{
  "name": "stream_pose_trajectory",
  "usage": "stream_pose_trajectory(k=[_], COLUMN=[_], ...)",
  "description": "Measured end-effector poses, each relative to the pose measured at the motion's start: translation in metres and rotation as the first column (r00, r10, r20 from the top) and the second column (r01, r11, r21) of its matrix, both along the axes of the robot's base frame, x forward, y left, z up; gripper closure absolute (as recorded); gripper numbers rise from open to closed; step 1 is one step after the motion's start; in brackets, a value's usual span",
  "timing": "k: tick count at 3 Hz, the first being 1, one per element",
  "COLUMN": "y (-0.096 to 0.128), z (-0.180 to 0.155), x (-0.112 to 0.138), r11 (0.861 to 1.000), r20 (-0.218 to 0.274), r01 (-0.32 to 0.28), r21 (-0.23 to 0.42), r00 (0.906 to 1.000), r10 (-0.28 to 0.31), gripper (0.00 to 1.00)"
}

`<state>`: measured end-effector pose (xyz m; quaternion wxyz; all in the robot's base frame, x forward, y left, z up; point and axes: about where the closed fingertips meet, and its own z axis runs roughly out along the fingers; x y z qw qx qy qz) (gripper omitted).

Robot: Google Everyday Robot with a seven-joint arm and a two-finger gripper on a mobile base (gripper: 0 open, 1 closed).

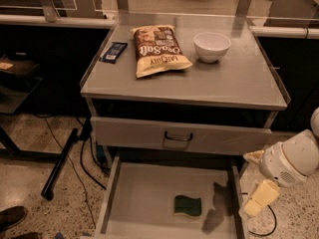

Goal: Pick sponge from middle drawer and place on counter

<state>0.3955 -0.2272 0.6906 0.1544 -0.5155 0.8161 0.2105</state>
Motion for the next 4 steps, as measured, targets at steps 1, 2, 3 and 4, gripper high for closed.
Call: stream_pose_trajectory(k=[1,2,3,4], y=[0.016,0.028,0.036,0.040], z=[-0.032,-0.060,-0.088,-0.093], x=[-0.012,-0.009,0.002,-0.001], r11=[0.999,0.995,0.989,0.988], r20=[-0.022,-0.020,-0.039,-0.032], r01=[-0.009,-0.008,0.005,-0.006], r21=[0.048,0.099,0.148,0.156], r00=[0.9997,0.9997,0.9992,0.9994], r10=[0.010,0.010,0.000,0.011], gripper=[0.00,0.00,0.00,0.00])
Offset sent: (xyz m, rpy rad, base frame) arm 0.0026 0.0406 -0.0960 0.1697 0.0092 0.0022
